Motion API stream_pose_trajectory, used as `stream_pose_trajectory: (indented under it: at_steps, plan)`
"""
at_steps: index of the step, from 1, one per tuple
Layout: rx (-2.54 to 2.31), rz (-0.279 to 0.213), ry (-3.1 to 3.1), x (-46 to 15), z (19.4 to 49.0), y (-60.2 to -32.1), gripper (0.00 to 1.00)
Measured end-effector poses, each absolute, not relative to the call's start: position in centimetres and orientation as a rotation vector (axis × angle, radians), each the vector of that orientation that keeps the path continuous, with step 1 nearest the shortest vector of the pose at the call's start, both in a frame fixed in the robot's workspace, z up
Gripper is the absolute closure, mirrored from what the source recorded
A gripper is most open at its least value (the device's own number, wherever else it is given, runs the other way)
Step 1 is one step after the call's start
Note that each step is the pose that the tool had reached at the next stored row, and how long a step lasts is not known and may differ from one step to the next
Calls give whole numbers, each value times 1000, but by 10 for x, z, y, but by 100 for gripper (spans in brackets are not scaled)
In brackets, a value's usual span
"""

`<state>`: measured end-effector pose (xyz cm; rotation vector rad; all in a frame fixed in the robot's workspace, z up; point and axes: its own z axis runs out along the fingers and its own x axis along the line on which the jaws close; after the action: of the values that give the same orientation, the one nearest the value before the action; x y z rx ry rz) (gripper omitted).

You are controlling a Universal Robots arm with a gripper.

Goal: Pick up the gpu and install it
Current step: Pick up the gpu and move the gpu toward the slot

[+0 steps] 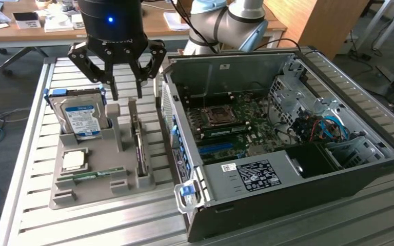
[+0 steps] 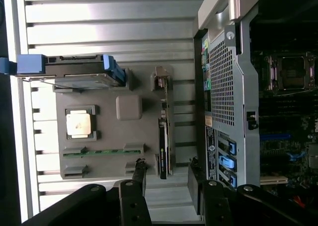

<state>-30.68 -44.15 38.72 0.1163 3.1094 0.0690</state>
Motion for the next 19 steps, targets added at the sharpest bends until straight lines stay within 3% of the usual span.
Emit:
stream_pose_trajectory:
  at_steps: [19]
  plan:
    - [116, 69, 3109, -307, 382, -441, 53]
